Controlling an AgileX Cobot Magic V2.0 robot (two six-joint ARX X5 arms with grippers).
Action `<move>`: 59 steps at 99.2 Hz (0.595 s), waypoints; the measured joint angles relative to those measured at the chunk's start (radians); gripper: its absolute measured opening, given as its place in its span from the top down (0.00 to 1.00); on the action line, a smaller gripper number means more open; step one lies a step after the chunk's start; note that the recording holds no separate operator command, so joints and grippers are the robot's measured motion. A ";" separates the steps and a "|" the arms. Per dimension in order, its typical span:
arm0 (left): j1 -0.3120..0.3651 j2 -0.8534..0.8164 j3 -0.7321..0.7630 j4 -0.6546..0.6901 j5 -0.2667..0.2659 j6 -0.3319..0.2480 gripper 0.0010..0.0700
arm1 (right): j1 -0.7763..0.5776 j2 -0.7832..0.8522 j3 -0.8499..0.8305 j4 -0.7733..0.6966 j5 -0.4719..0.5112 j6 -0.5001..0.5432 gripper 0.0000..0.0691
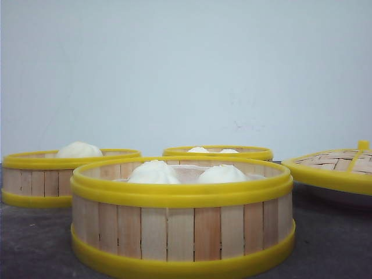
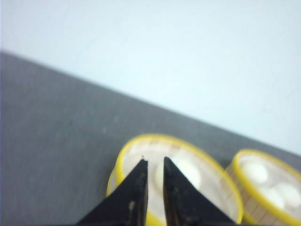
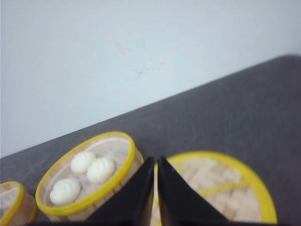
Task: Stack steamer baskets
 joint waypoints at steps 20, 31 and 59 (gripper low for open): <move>0.000 0.263 0.277 -0.071 0.027 0.073 0.97 | 0.008 0.244 0.287 -0.142 0.001 -0.142 0.99; 0.000 0.376 0.389 -0.116 0.087 0.111 0.97 | 0.027 0.335 0.409 -0.230 0.000 -0.216 0.99; -0.018 0.488 0.421 -0.139 0.125 0.135 0.61 | 0.083 0.452 0.502 -0.300 -0.012 -0.265 0.43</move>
